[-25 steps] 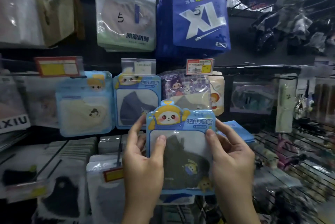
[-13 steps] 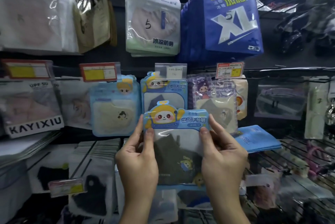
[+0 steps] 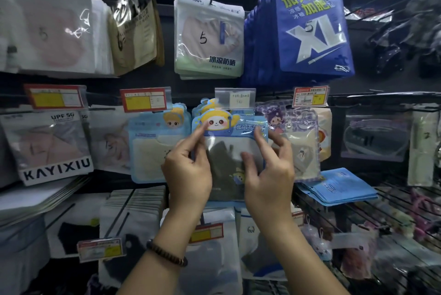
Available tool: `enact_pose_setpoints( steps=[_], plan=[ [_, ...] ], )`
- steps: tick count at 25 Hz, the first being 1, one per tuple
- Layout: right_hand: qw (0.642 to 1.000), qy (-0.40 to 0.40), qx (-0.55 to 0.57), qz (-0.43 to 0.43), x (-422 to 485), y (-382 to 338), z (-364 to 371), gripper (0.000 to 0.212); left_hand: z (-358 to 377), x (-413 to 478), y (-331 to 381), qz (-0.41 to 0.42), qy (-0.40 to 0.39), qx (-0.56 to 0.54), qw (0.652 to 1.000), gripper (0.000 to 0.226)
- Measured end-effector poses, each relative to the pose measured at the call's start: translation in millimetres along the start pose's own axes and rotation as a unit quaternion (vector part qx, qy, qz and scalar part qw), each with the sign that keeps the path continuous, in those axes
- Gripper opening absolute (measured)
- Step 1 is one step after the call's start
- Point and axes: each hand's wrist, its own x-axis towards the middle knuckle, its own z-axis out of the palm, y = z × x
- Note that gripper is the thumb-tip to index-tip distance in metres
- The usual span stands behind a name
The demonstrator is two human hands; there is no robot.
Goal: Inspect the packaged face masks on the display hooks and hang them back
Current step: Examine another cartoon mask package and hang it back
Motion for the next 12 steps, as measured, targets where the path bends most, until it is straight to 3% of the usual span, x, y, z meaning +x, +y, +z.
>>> enact_pose_setpoints(
  steps=[12],
  plan=[
    [0.999, 0.0, -0.003, -0.035, 38, 16, 14, 0.04, 15, 28, 8, 0.03, -0.048, 0.054, 0.997, 0.035]
  ],
)
